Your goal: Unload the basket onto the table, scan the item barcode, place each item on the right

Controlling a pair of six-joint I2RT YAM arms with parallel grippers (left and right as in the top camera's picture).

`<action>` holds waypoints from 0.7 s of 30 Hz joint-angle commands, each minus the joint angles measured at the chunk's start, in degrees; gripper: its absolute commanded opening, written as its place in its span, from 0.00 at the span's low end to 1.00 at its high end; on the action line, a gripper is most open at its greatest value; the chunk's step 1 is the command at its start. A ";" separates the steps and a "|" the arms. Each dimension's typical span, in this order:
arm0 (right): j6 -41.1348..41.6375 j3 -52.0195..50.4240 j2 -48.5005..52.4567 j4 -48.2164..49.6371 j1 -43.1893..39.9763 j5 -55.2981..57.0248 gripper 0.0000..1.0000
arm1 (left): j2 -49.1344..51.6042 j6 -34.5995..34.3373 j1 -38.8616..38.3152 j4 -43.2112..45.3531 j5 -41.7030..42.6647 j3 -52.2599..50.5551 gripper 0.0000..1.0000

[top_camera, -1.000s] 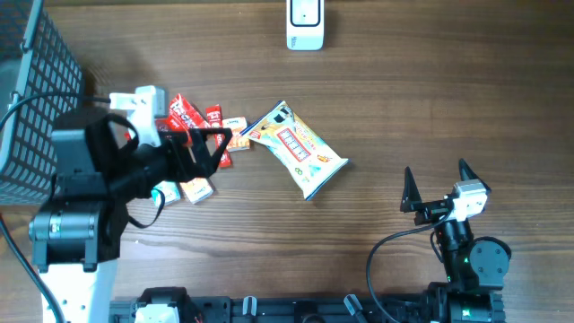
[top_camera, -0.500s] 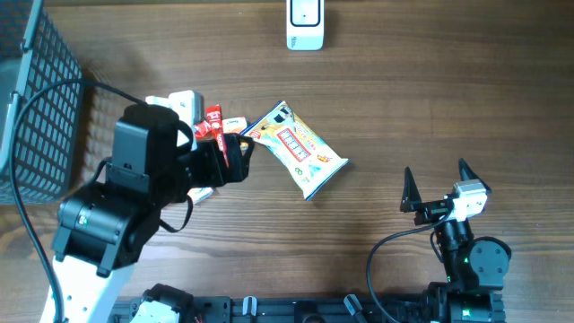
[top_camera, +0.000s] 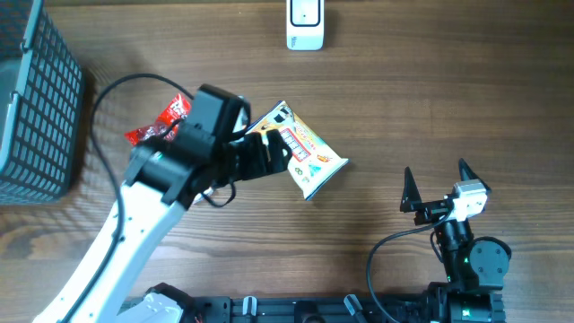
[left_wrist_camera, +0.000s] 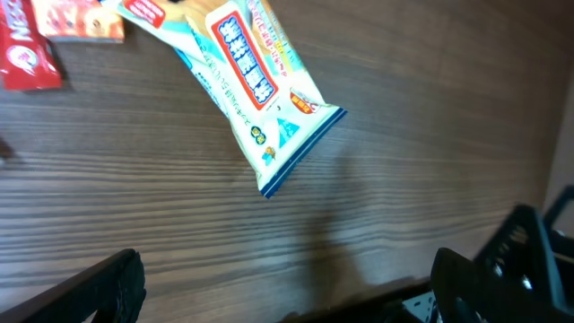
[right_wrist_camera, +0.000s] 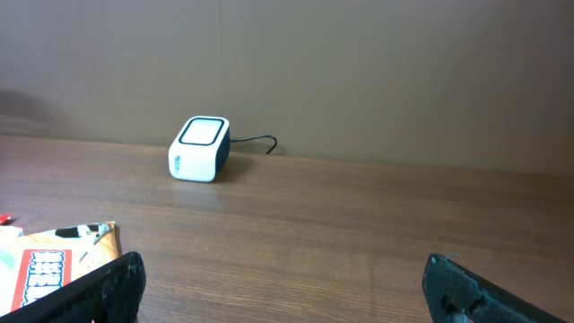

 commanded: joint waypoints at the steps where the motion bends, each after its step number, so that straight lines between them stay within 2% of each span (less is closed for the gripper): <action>1: -0.50 -0.04 0.17 0.20 -0.24 0.11 1.00 | 1.51 -2.27 -0.24 1.05 2.73 -0.09 1.00; 3: -0.50 -0.04 0.17 0.20 -0.24 0.11 1.00 | 1.99 -2.25 -0.24 1.90 4.15 -0.09 1.00; 6: -0.48 -0.04 0.17 0.20 -0.24 0.13 1.00 | 2.80 -3.72 -0.24 3.72 1.40 -0.09 1.00; 9: -0.48 -0.04 0.15 0.20 -0.24 0.13 1.00 | 4.09 -14.01 -0.26 4.24 -4.81 -0.09 1.00; 12: -0.50 -0.04 0.17 0.20 -0.24 0.13 1.00 | 5.77 -21.44 -0.52 4.37 -12.41 -0.09 1.00; 18: -0.50 -0.04 0.17 0.20 -0.24 0.13 1.00 | 9.31 -27.96 -3.21 10.08 -15.67 -0.09 1.00; 21: -0.50 -0.04 0.17 0.20 -0.24 0.11 1.00 | 11.61 -27.65 -5.25 15.37 -15.76 -0.09 1.00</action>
